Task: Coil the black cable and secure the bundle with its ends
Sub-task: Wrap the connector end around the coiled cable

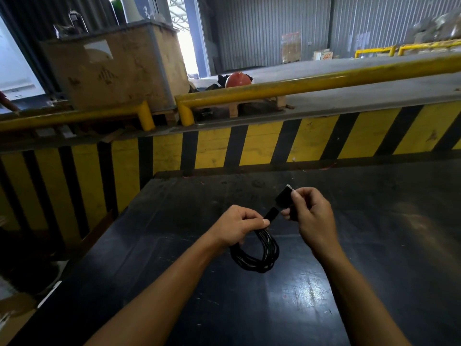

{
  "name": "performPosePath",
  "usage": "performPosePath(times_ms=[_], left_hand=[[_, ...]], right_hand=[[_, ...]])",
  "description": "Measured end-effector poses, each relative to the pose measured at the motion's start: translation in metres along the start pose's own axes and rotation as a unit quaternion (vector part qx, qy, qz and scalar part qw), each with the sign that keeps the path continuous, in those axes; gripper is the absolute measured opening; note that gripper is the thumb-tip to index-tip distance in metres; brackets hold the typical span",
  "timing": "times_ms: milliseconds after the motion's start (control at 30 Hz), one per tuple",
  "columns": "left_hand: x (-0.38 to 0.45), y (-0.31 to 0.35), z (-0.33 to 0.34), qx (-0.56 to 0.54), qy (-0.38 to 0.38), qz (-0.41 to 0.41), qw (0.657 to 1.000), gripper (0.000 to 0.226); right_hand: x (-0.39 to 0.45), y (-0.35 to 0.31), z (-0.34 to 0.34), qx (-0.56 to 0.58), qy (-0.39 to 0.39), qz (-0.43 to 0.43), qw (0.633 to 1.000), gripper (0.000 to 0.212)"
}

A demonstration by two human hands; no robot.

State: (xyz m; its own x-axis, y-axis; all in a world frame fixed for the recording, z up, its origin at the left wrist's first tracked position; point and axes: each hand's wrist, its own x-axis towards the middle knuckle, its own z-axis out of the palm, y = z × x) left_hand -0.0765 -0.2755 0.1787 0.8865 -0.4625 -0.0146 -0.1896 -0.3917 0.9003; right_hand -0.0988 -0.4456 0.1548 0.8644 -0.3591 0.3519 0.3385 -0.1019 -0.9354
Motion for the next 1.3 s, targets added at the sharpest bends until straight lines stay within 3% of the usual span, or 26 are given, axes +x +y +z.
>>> performPosePath(times_ms=[200,567,933,1300], left_hand=[[-0.003,0.001,-0.009,-0.011,0.046,0.007,0.999,0.008],[-0.003,0.017,-0.012,-0.196,0.107,0.043,0.974,0.012],[-0.003,0.013,-0.006,-0.163,0.1,0.06,0.98,0.016],[-0.001,0.015,0.002,-0.199,0.065,0.048,0.977,0.013]], right_hand=[[0.0,-0.011,-0.007,-0.102,-0.007,-0.104,0.989,0.006],[-0.009,-0.018,0.003,-0.23,-0.051,-0.222,0.946,0.006],[-0.012,-0.036,0.003,-0.109,-0.091,-0.13,0.981,0.006],[-0.013,-0.038,0.006,-0.087,-0.101,-0.06,0.989,0.001]])
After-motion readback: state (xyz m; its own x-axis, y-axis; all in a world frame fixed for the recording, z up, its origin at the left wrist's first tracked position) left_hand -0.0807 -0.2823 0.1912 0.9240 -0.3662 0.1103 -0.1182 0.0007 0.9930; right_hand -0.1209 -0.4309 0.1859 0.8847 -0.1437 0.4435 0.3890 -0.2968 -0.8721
